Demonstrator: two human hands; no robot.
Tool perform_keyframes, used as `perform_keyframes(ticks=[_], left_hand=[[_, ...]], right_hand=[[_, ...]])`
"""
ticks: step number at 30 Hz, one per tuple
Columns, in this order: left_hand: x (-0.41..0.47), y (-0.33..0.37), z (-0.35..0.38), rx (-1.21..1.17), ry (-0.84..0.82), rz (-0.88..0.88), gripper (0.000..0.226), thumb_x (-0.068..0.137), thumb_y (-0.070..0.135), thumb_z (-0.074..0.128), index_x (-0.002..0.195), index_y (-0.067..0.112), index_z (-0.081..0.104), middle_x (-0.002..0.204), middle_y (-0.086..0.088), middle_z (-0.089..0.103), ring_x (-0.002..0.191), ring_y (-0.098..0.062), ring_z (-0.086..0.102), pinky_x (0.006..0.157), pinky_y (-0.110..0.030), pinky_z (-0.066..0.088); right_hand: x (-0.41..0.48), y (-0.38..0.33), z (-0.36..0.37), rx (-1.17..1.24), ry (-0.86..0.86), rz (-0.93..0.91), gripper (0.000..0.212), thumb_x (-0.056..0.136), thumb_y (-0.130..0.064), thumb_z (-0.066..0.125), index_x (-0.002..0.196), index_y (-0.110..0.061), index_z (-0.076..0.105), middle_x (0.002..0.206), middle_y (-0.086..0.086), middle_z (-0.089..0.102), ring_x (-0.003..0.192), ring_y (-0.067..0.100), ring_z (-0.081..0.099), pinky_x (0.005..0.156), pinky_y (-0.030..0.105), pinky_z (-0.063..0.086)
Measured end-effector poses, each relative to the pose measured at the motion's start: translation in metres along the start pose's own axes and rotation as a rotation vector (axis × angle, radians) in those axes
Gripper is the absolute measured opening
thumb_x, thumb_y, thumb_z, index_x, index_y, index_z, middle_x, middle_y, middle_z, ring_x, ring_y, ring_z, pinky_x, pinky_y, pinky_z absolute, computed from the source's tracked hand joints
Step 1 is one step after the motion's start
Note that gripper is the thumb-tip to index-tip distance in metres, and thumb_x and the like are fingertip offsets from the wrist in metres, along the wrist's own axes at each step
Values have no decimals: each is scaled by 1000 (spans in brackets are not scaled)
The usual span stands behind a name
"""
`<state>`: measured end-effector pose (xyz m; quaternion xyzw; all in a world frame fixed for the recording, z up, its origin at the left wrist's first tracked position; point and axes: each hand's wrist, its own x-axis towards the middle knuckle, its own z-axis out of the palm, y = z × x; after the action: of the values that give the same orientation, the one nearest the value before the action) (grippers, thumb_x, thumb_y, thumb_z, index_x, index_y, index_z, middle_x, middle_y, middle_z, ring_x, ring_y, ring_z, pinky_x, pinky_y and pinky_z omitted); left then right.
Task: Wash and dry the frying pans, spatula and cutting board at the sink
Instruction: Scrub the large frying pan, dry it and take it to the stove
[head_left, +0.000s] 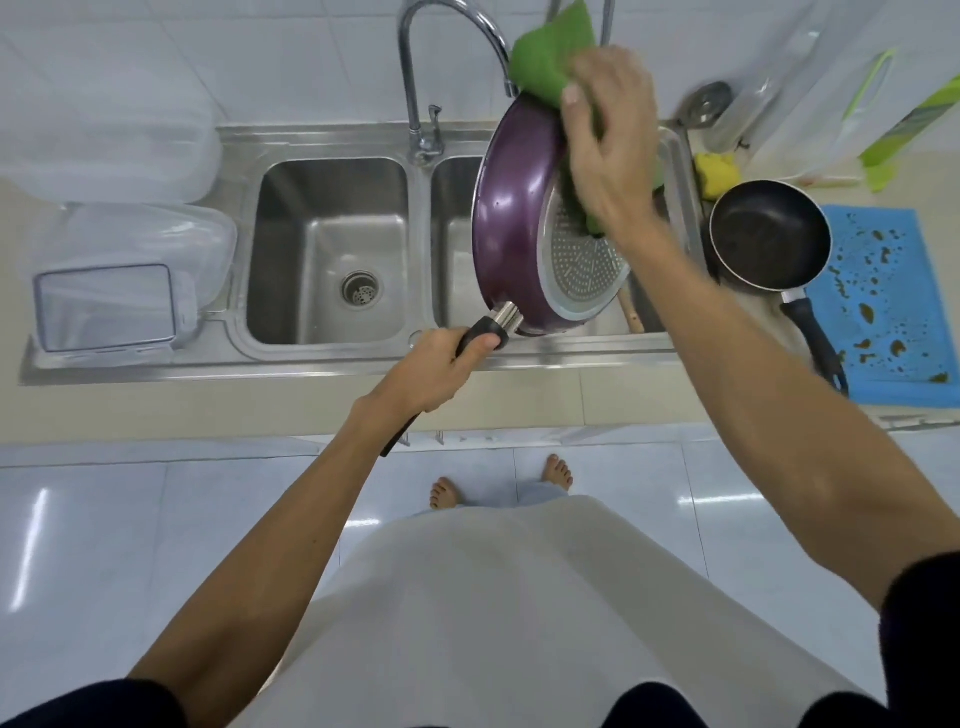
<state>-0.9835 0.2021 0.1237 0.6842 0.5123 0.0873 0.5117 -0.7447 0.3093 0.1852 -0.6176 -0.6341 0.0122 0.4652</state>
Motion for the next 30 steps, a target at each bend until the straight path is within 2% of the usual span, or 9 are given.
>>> perform_keyframes(ticks=[5, 7, 9, 11, 13, 19, 22, 26, 30], left_hand=[[2, -6, -20, 37, 9, -7, 52, 101, 50, 46, 89, 1, 55, 66, -11, 50, 48, -20, 43, 33, -23, 33], [0, -5, -27, 57, -1, -3, 51, 101, 49, 46, 90, 0, 55, 67, -9, 50, 49, -18, 43, 34, -22, 33], [-5, -6, -31, 20, -27, -25, 50, 101, 50, 45, 91, 2, 56, 66, -6, 49, 48, -17, 43, 36, -24, 34], [-11, -6, -32, 18, -52, -10, 47, 102, 49, 44, 90, 5, 56, 65, -3, 49, 47, -14, 42, 37, -25, 35], [-14, -6, -34, 2, -54, 0, 45, 102, 49, 44, 87, 8, 55, 65, -2, 48, 46, -13, 42, 38, -25, 35], [-2, -4, -41, -187, -14, -62, 47, 101, 51, 47, 89, 6, 57, 63, -5, 45, 42, -13, 36, 35, -23, 29], [1, -9, -41, -315, -20, -73, 50, 103, 47, 45, 92, 0, 57, 59, -2, 42, 39, -11, 32, 34, -21, 26], [-4, -13, -36, -552, -70, -97, 51, 100, 53, 46, 89, 4, 54, 56, -1, 38, 37, -11, 27, 34, -18, 25], [-7, -17, -36, -784, -163, -117, 50, 98, 56, 45, 83, 9, 55, 55, 0, 34, 35, -8, 27, 33, -15, 23]], right_hand=[[-66, -37, 20, -153, -181, -668, 23, 90, -23, 67, 106, -10, 77, 124, 6, 70, 128, 37, 53, 109, 52, 37], [-55, -35, 18, -185, -226, -745, 24, 92, -23, 66, 110, -11, 76, 124, 6, 70, 125, 36, 55, 107, 49, 40], [-25, -34, 24, -192, -177, -571, 26, 97, -25, 61, 114, -12, 74, 123, 5, 69, 121, 32, 57, 106, 49, 41], [11, -33, 22, -204, -93, -194, 31, 101, -33, 53, 118, -16, 73, 123, 4, 69, 118, 26, 58, 105, 44, 40], [27, -34, 20, -195, -105, 19, 38, 101, -38, 47, 123, -19, 71, 125, 4, 68, 118, 26, 57, 105, 38, 39], [-51, -59, 44, -261, -322, -472, 41, 99, -28, 48, 134, -13, 63, 147, 10, 53, 147, 36, 31, 120, 54, 23], [-98, -52, 39, -316, -386, -578, 47, 102, -27, 50, 146, -14, 53, 158, 9, 41, 152, 39, 21, 122, 58, 19], [-126, -35, 28, -360, -318, -458, 51, 106, -32, 40, 155, -17, 39, 163, 11, 31, 152, 39, 20, 122, 59, 18], [-119, -13, 17, -273, -83, -78, 50, 105, -32, 35, 151, -14, 45, 160, 11, 38, 152, 32, 25, 122, 56, 20]])
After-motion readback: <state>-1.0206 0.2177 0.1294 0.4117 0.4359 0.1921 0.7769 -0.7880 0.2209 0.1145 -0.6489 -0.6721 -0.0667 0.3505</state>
